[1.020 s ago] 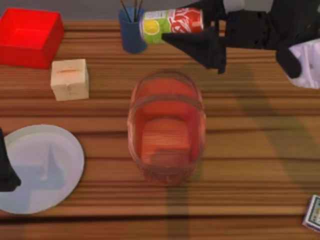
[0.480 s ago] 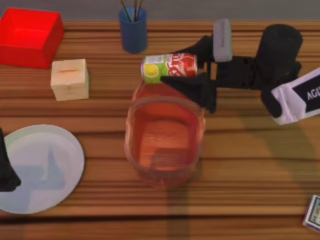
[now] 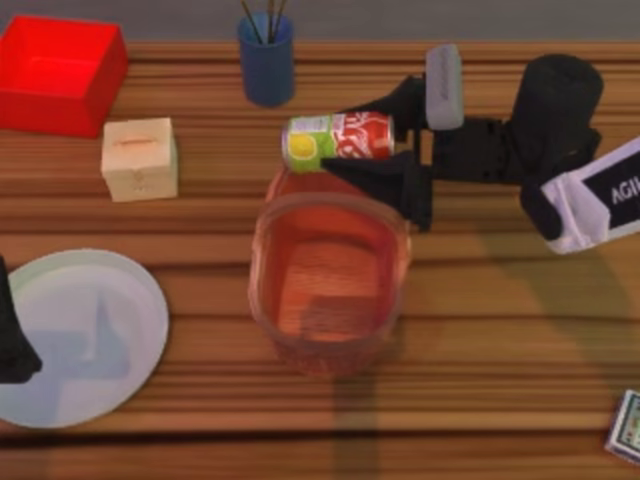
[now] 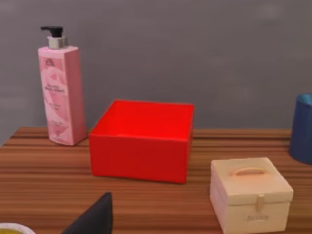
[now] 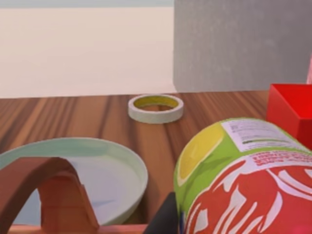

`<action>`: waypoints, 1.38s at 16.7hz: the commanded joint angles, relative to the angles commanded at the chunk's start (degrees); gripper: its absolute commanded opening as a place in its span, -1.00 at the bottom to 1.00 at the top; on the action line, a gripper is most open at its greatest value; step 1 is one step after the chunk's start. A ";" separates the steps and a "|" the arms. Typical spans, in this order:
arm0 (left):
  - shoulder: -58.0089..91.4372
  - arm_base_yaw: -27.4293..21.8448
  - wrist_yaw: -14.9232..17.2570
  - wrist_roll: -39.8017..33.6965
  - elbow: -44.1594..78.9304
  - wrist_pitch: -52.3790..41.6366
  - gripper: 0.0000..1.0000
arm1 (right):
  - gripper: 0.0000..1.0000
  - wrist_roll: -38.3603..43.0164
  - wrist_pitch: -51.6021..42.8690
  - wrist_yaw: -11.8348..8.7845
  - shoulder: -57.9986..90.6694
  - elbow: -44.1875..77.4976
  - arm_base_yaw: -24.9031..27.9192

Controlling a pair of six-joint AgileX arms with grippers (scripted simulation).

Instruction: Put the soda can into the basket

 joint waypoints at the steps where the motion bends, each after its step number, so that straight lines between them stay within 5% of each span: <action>1: 0.00 0.00 0.00 0.00 0.00 0.00 1.00 | -0.25 0.00 0.00 0.00 0.00 0.00 0.00; 9: 0.00 0.00 0.00 0.00 0.00 0.00 1.00 | 0.96 0.00 0.00 0.00 0.00 0.00 0.00; 19: 0.00 0.00 0.00 0.00 0.00 0.00 1.00 | 1.00 -0.01 -0.01 0.02 -0.03 0.03 -0.21; 23: 5.20 -1.94 0.31 2.94 4.02 -4.71 1.00 | 1.00 -0.52 -2.92 2.11 -5.03 -3.89 -0.67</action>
